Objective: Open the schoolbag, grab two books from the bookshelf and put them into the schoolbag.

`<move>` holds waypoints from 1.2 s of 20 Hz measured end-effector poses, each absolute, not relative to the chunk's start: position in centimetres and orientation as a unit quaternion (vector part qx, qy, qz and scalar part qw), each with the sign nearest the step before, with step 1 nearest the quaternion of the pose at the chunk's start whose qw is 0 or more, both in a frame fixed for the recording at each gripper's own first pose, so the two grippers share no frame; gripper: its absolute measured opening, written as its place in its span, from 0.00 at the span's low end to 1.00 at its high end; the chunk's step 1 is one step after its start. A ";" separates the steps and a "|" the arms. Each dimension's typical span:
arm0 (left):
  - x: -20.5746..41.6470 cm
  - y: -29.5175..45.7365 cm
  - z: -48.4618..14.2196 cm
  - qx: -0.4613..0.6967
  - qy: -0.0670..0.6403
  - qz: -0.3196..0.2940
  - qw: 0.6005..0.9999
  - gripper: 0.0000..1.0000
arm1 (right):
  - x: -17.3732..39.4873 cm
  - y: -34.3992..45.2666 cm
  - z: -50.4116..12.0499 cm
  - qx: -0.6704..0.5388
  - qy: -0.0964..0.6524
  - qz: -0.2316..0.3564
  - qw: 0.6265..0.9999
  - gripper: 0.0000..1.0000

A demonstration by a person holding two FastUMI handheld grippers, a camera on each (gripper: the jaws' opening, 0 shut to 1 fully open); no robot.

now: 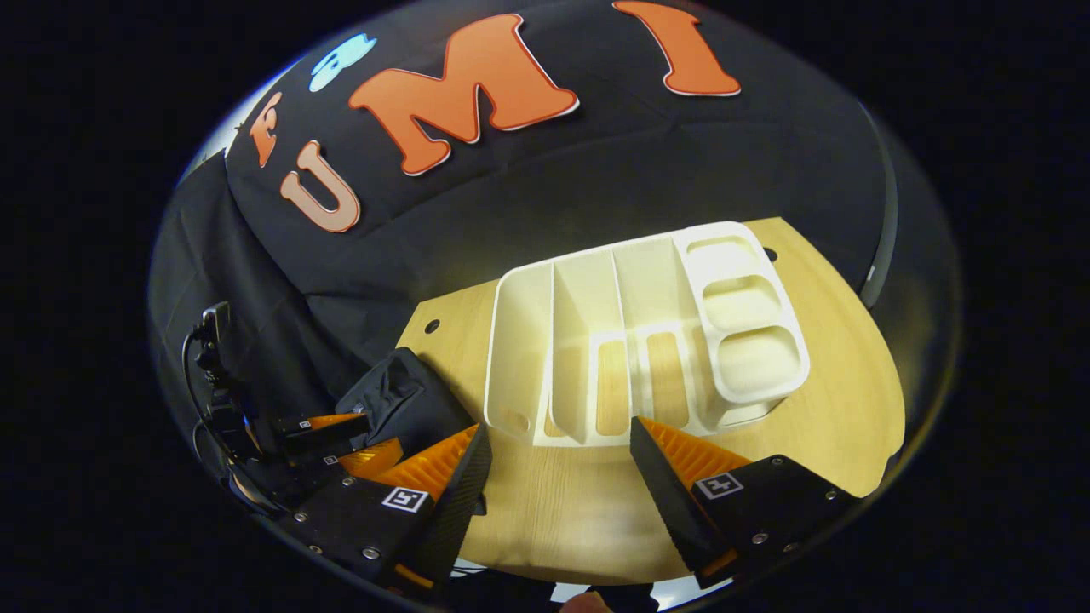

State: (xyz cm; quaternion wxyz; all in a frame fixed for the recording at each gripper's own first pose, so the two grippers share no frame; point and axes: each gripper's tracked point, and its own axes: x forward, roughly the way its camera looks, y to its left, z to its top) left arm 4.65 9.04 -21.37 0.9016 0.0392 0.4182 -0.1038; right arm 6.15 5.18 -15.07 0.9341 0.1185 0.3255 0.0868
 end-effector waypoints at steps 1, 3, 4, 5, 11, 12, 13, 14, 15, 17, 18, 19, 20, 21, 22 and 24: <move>5.1 8.6 -20.8 0.033 0.403 -0.094 0.910 0.90 | 6.6 4.7 -14.3 0.111 0.308 0.090 0.941 0.98; 5.6 7.4 -20.0 0.014 0.381 -0.085 0.920 0.92 | 6.6 4.4 -12.3 0.102 0.272 0.101 0.951 0.98; 5.9 6.6 -19.5 -0.002 0.370 -0.083 0.925 0.92 | 6.5 4.0 -11.4 0.094 0.257 0.103 0.956 0.97; 6.0 6.0 -18.8 -0.010 0.361 -0.077 0.929 0.92 | 6.6 3.4 -10.8 0.085 0.245 0.099 0.961 0.97; 8.5 3.8 -13.3 -0.006 0.250 -0.043 0.967 0.93 | 7.1 1.0 -6.9 0.047 0.174 0.075 0.981 0.97; 8.8 3.2 -12.1 -0.004 0.229 -0.044 0.972 0.93 | 6.9 0.5 -6.2 0.041 0.165 0.067 0.983 0.97; 8.9 2.5 -10.9 -0.004 0.213 -0.042 0.976 0.96 | 6.9 0.1 -5.6 0.036 0.156 0.060 0.985 0.97; 9.3 2.0 -9.8 -0.003 0.194 -0.043 0.980 0.92 | 7.1 -0.4 -5.0 0.031 0.145 0.050 0.988 0.97; 9.6 1.7 -9.1 -0.004 0.177 -0.040 0.983 0.93 | 7.2 -0.4 -4.6 0.027 0.136 0.045 0.989 0.97; 10.2 1.7 -8.1 -0.006 0.152 -0.036 0.988 0.93 | 7.2 -0.2 -3.8 0.020 0.120 0.041 0.992 0.97; 10.5 1.8 -7.7 -0.008 0.143 -0.034 0.989 0.93 | 7.2 -0.4 -3.4 0.011 0.113 0.033 0.993 0.97; 11.0 1.8 -7.2 -0.012 0.135 -0.034 0.990 0.93 | 7.1 -0.7 -3.0 0.006 0.104 0.027 0.994 0.97; 10.6 1.7 -7.3 -0.014 0.128 -0.037 0.991 0.93 | 7.0 -0.6 -2.7 0.004 0.098 0.024 0.995 0.97; 10.6 1.7 -7.4 -0.014 0.125 -0.038 0.991 0.93 | 7.1 -0.5 -2.5 0.008 0.095 0.022 0.995 0.97; 10.7 1.9 -7.5 -0.016 0.128 -0.036 0.991 0.93 | 7.2 -0.1 -2.5 0.011 0.095 0.022 0.995 0.97; 11.1 2.2 -7.4 -0.020 0.126 -0.031 0.991 0.93 | 7.5 0.1 -2.5 0.009 0.088 0.015 0.996 0.97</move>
